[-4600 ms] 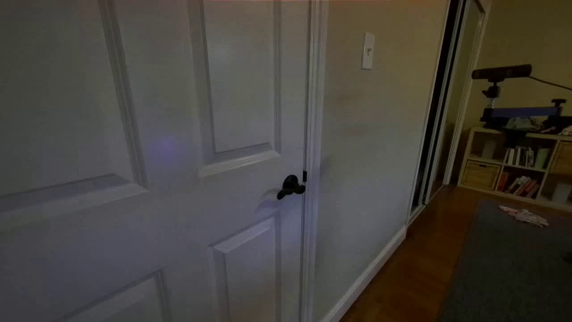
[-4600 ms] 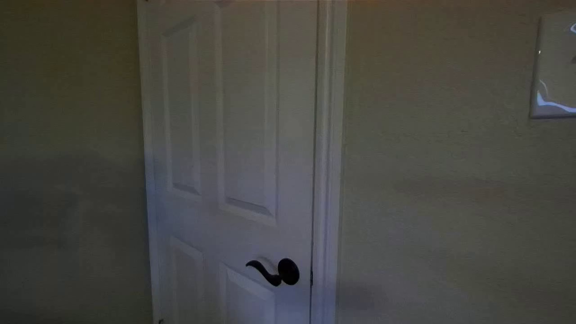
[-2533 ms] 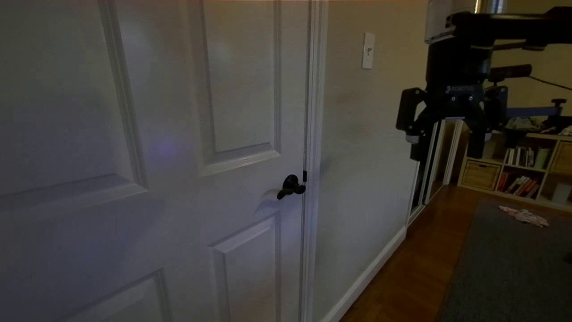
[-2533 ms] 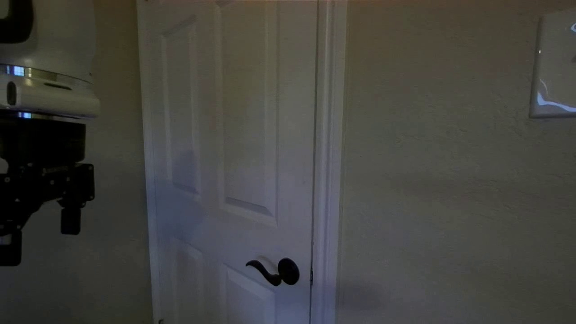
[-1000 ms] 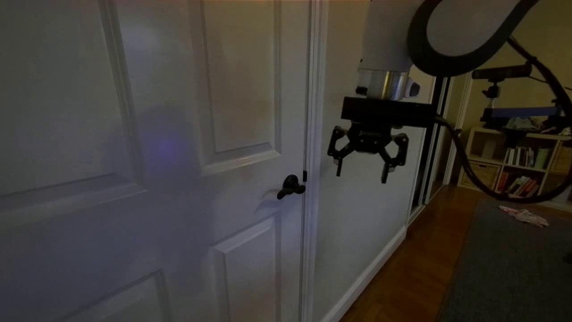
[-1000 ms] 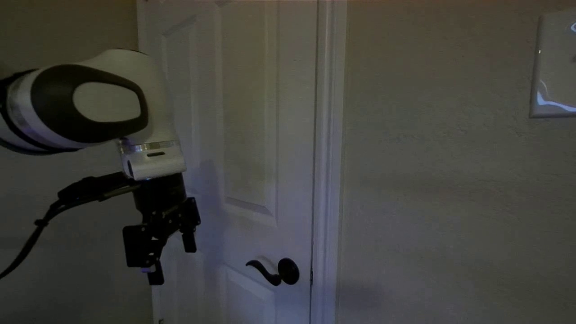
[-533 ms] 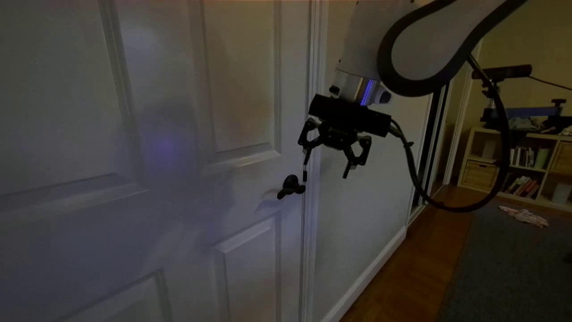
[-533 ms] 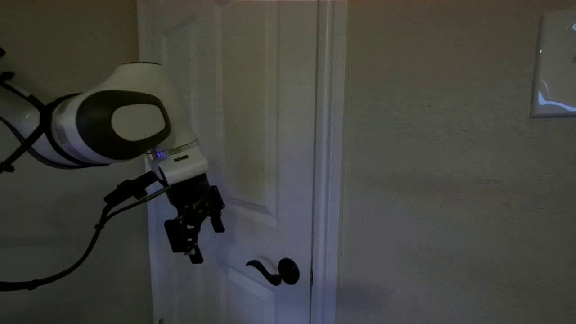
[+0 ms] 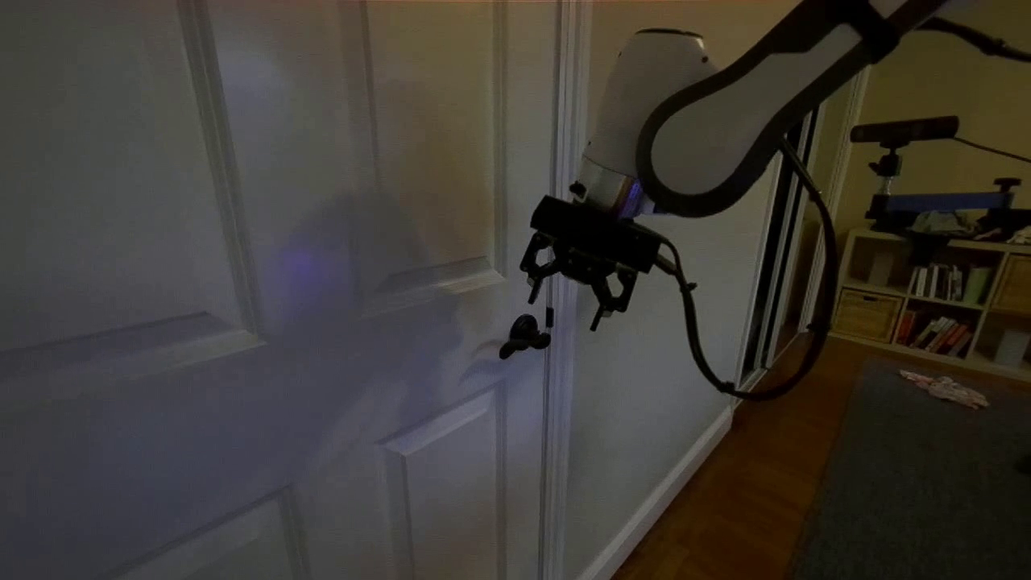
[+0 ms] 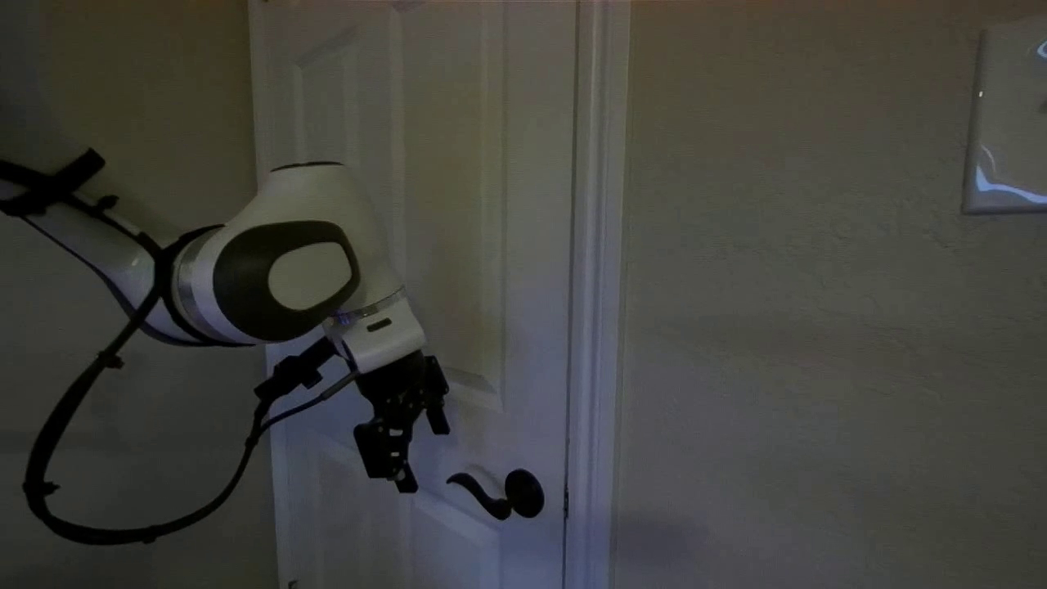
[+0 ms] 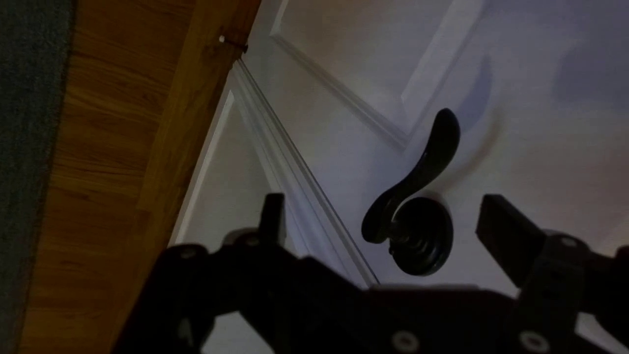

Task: Open the door

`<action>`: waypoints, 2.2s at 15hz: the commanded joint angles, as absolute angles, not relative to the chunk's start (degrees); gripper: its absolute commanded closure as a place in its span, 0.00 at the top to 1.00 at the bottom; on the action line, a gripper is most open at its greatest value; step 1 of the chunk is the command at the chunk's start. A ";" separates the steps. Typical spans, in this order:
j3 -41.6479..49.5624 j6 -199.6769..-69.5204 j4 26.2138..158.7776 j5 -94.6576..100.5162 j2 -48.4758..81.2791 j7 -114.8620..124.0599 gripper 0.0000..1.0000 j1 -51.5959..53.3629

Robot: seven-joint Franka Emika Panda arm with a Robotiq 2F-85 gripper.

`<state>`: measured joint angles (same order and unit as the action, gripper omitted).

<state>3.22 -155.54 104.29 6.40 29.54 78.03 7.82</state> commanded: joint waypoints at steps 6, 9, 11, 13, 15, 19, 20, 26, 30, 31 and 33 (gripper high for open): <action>3.73 -155.70 91.09 -0.67 40.50 75.77 1.00 8.63; 3.28 -155.52 88.27 -2.85 43.40 74.62 0.74 8.20; 3.14 -155.40 86.61 -4.05 45.14 74.04 0.60 8.04; 2.96 -155.37 85.23 -5.08 46.56 73.26 0.47 7.85; 2.96 -155.51 84.41 -5.77 47.26 72.73 0.33 7.91; 3.33 -155.49 84.10 -5.84 46.99 71.80 0.07 8.24; 3.30 -155.37 84.49 -6.01 47.07 71.80 0.11 8.18; 3.16 -154.04 85.66 -7.18 49.78 71.44 0.12 7.41; 3.64 -154.10 85.16 -7.41 52.72 69.99 0.11 6.99; 4.19 -154.19 85.26 -7.18 53.27 69.20 0.11 7.03; 5.24 -154.90 85.95 -7.05 53.82 67.67 0.11 7.13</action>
